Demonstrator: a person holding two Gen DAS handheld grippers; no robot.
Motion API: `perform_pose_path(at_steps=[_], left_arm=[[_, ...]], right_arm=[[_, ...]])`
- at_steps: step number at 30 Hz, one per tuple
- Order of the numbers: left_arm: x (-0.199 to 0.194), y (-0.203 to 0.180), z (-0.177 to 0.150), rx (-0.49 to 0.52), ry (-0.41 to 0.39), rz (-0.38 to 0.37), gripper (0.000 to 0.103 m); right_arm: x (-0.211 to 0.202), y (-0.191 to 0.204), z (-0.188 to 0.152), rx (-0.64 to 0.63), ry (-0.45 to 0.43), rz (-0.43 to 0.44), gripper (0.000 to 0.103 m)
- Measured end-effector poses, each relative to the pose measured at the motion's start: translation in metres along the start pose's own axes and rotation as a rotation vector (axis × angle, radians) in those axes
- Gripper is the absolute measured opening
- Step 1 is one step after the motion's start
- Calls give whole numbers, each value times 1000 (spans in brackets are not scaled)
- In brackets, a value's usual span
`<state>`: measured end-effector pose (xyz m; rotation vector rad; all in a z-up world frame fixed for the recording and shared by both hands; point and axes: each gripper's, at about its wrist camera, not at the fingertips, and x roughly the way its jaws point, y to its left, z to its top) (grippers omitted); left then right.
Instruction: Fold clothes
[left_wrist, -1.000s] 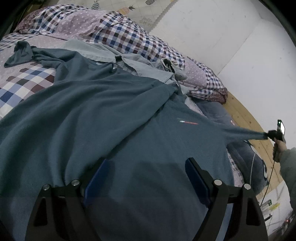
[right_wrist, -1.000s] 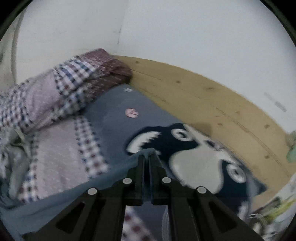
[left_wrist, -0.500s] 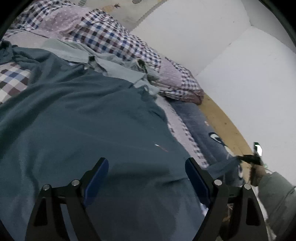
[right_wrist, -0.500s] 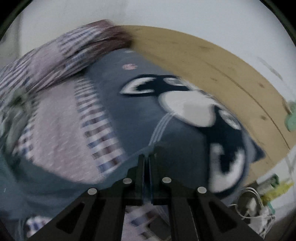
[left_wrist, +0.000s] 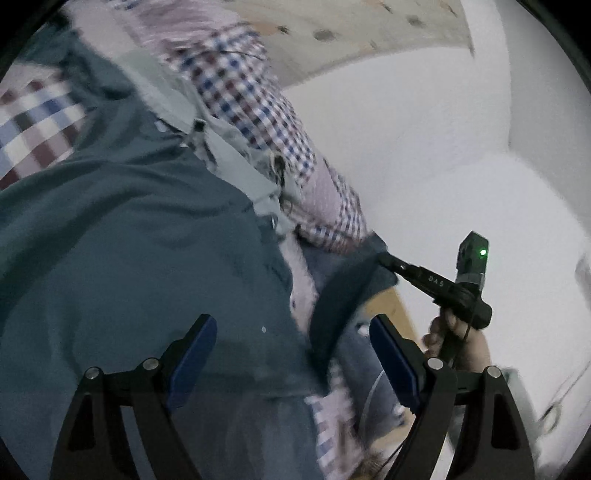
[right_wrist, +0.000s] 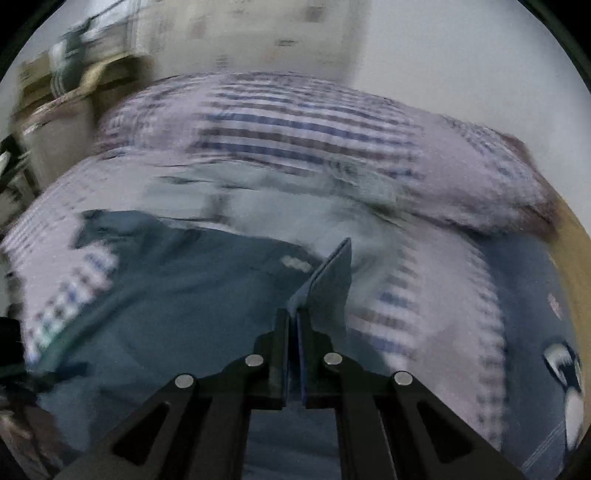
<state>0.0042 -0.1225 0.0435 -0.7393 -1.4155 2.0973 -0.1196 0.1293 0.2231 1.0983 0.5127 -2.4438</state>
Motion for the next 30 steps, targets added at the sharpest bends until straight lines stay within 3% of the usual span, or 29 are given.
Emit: perform_pose_path(at_steps=[5, 9, 12, 14, 16, 18, 21, 24, 27, 30], left_arm=[[-14, 37, 24, -158, -53, -9, 88], [-23, 70, 36, -289, -81, 14, 88], [-27, 87, 39, -359, -101, 2, 88], [-28, 91, 40, -372, -109, -12, 88], [-27, 90, 41, -363, -108, -9, 88], [-23, 89, 41, -347, -106, 6, 88], [-17, 85, 39, -310, -97, 36, 88], [-11, 79, 35, -252, -85, 81, 88], [0, 76, 39, -202, -65, 125, 88], [11, 75, 47, -156, -32, 195, 88]], right_arm=[[53, 113, 36, -131, 36, 120, 2], [117, 171, 30, -171, 151, 174, 5], [153, 191, 15, -164, 251, 225, 6], [141, 175, 13, -116, 206, 254, 20], [128, 158, 11, -69, 161, 283, 45], [116, 142, 8, -21, 116, 311, 57], [84, 107, -3, 57, 26, 349, 58], [49, 60, -39, 128, -78, 342, 60], [26, 10, -91, 212, -161, 257, 71], [15, -31, -148, 283, -199, 137, 73]])
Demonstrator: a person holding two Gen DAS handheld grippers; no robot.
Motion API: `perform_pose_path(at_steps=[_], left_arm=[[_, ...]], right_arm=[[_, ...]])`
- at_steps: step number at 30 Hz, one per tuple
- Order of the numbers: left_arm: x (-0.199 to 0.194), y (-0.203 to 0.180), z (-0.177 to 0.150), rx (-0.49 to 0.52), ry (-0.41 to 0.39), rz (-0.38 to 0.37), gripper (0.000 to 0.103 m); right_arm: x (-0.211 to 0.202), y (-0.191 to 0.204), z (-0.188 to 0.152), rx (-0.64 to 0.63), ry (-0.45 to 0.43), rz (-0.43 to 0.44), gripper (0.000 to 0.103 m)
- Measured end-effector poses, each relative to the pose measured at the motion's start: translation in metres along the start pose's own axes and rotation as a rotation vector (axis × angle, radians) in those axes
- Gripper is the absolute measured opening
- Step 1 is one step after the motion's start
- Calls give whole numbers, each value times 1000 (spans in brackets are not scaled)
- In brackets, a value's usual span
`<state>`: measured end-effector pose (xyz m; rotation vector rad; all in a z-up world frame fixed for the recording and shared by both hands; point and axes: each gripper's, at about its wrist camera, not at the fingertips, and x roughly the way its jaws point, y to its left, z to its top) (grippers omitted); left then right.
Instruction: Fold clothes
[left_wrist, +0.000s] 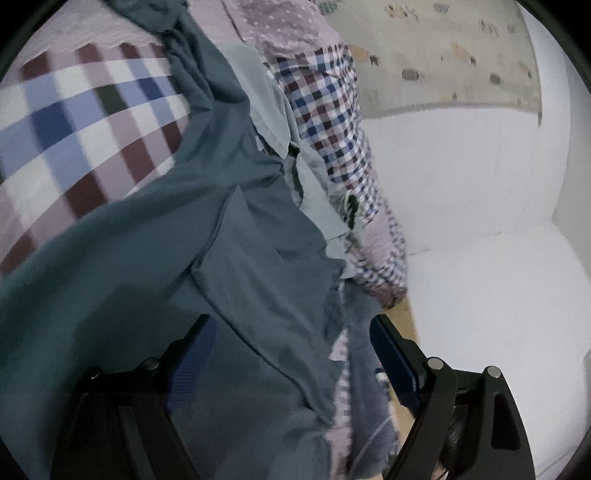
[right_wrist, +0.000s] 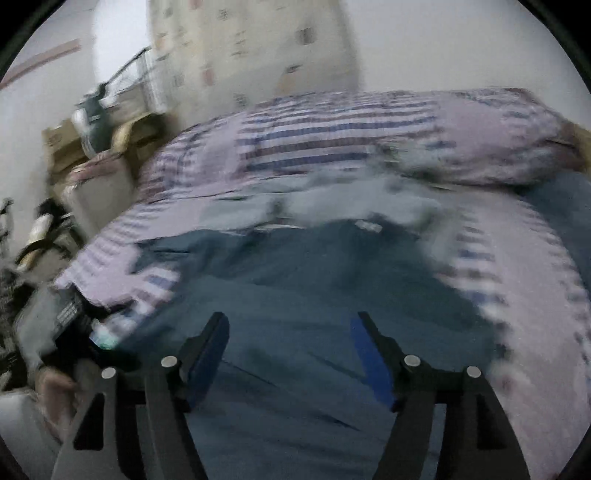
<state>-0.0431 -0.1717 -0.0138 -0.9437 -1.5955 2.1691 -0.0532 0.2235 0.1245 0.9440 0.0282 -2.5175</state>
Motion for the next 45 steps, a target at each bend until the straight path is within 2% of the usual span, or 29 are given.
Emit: perform_pose_path(at_steps=[3, 6, 9, 15, 22, 30, 33, 35, 36, 39, 40, 41, 45], left_arm=[[15, -5, 5, 30, 43, 130, 88], [28, -8, 4, 73, 75, 239, 88], [36, -12, 2, 117, 76, 296, 88], [41, -12, 0, 161, 35, 316, 88], [49, -16, 4, 192, 8, 324, 88], [50, -16, 3, 216, -22, 300, 87], [49, -12, 6, 200, -25, 302, 73], [49, -8, 9, 180, -27, 313, 52], [49, -6, 11, 169, -27, 316, 48], [50, 2, 15, 137, -19, 317, 26], [49, 3, 16, 132, -22, 315, 12], [48, 3, 17, 133, -29, 309, 4], [41, 2, 23, 138, -61, 286, 3]], right_arm=[[-21, -45, -39, 100, -48, -50, 73], [-21, -63, -48, 136, -64, -62, 73], [-22, -82, -57, 172, -81, -74, 73], [-23, -118, -74, 243, -111, -100, 73], [-18, -140, -83, 301, -94, -157, 73], [-13, -165, -92, 365, -74, -221, 74], [-12, -170, -94, 378, -59, -230, 74], [-10, -172, -95, 374, -43, -228, 74], [-9, -174, -95, 371, -35, -227, 74], [-7, -175, -96, 368, -19, -210, 74], [-6, -174, -98, 370, -17, -203, 74], [-4, -172, -100, 369, -11, -197, 74], [3, -168, -100, 333, 24, -183, 74]])
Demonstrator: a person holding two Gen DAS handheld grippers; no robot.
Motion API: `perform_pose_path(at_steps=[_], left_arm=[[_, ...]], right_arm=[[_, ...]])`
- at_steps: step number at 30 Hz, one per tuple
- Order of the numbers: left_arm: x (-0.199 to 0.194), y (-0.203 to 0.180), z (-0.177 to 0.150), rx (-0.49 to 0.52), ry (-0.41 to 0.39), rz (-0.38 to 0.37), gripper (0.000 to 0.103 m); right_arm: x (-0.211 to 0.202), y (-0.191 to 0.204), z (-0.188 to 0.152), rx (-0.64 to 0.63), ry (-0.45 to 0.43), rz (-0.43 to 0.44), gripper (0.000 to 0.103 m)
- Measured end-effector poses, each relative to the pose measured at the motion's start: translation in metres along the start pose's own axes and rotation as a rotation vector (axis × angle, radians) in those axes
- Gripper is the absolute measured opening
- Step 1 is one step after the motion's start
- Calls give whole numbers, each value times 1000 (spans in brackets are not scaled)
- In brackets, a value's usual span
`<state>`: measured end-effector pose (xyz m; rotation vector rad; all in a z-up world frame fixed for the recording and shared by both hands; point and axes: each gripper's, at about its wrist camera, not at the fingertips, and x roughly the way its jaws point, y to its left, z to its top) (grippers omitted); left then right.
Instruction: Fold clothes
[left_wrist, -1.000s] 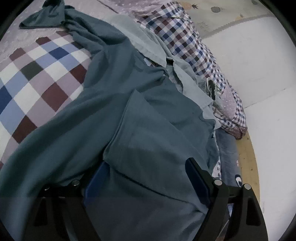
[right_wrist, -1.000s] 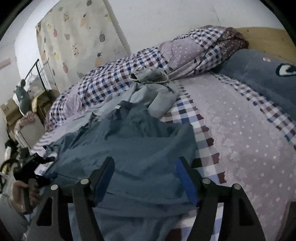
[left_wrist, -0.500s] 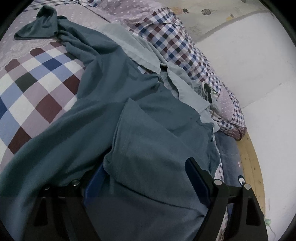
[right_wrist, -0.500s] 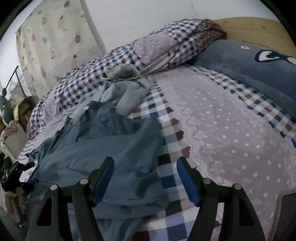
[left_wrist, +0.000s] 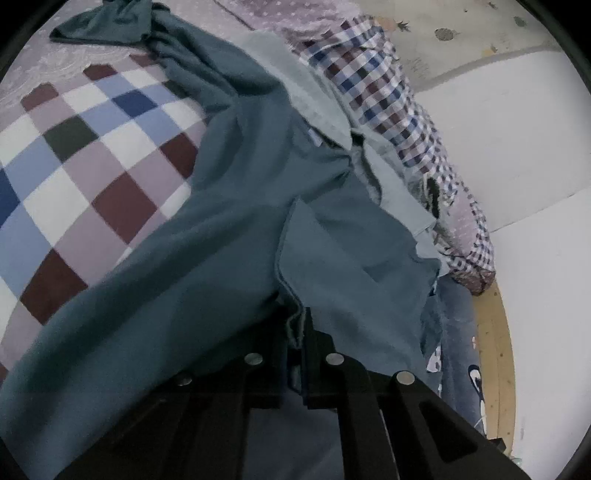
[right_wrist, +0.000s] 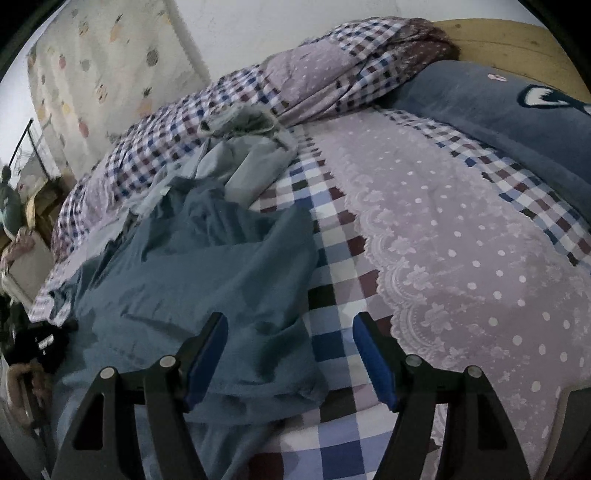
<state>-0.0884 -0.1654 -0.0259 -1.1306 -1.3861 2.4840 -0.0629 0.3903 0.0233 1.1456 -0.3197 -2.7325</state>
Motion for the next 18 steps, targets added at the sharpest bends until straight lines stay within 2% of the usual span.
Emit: perform_pose_path(at_steps=[5, 13, 18], left_arm=[[-7, 3, 7, -2, -42, -26, 3], [-19, 15, 17, -49, -107, -36, 3], [-23, 24, 20, -86, -142, -38, 2]], right_arm=[[5, 7, -4, -69, 51, 28, 74], [17, 32, -24, -286, 159, 30, 74], [27, 36, -31, -324, 197, 16, 74]])
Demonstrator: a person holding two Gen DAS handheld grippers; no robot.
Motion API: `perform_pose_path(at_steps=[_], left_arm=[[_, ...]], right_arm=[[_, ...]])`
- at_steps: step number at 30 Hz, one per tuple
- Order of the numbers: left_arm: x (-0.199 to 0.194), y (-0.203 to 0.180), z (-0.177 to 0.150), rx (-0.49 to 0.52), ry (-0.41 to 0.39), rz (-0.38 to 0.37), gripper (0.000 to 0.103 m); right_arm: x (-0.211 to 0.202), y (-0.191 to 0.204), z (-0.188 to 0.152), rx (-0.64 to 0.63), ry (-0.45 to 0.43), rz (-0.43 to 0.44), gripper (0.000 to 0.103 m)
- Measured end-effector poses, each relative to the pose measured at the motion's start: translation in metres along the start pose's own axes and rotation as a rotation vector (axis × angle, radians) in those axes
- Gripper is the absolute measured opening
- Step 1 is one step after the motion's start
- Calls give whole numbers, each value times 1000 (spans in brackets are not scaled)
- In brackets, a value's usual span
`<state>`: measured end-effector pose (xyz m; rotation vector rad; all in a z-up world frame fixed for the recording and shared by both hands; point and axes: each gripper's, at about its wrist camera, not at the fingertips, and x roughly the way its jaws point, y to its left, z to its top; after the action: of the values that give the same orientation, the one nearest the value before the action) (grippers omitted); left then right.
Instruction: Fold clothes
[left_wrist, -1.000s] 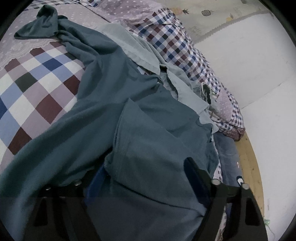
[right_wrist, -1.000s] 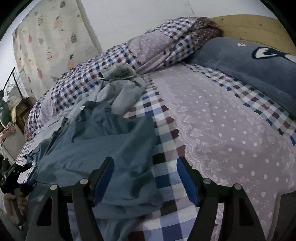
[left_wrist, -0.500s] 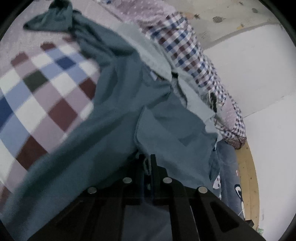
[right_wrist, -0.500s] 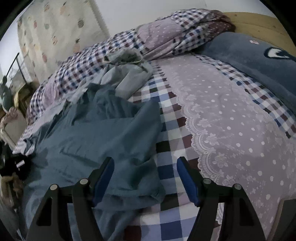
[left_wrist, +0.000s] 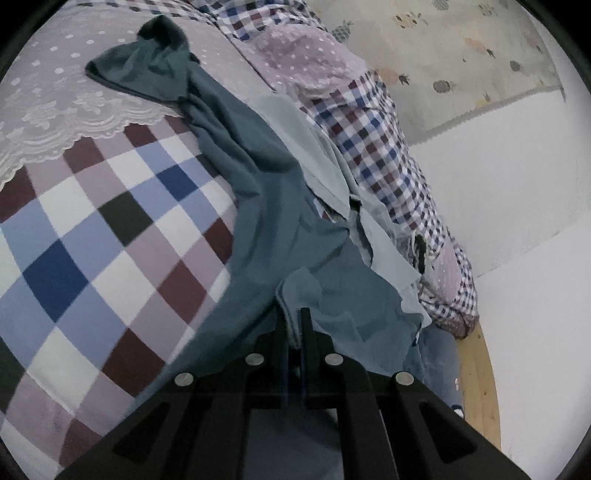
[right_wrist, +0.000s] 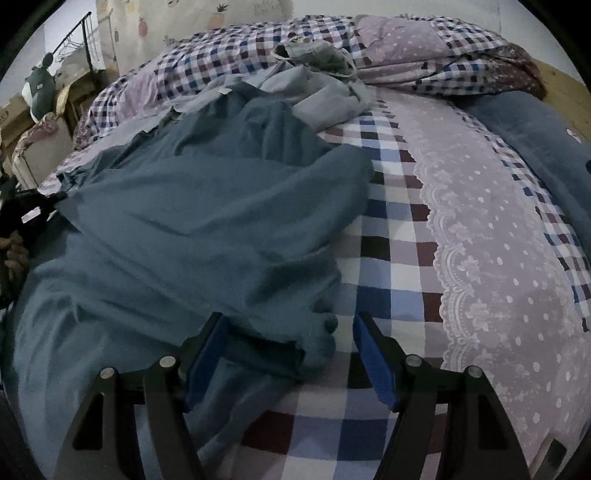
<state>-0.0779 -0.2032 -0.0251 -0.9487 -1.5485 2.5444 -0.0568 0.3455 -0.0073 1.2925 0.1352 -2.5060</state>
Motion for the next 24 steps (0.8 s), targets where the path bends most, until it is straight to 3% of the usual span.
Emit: perform_pose_path(at_steps=[7, 11, 12, 14, 16, 20, 24], left_arm=[[-4, 10, 5, -41, -37, -4, 2], [-3, 13, 5, -42, -39, 3, 2], [-2, 13, 5, -41, -38, 6, 2], [-2, 13, 4, -36, -37, 8, 2], [-2, 13, 4, -32, -36, 9, 2], [-3, 11, 3, -12, -37, 6, 2], [-3, 3, -2, 33, -27, 21, 2]], right_arm=[[4, -7, -3, -3, 33, 3, 74], [6, -6, -1, -2, 15, -45, 74], [7, -5, 0, -6, 13, -53, 70], [9, -2, 1, -14, 8, -69, 46], [11, 0, 3, -23, 3, -85, 10], [2, -6, 7, -23, -34, -132, 9], [10, -4, 2, -58, 29, -155, 8]])
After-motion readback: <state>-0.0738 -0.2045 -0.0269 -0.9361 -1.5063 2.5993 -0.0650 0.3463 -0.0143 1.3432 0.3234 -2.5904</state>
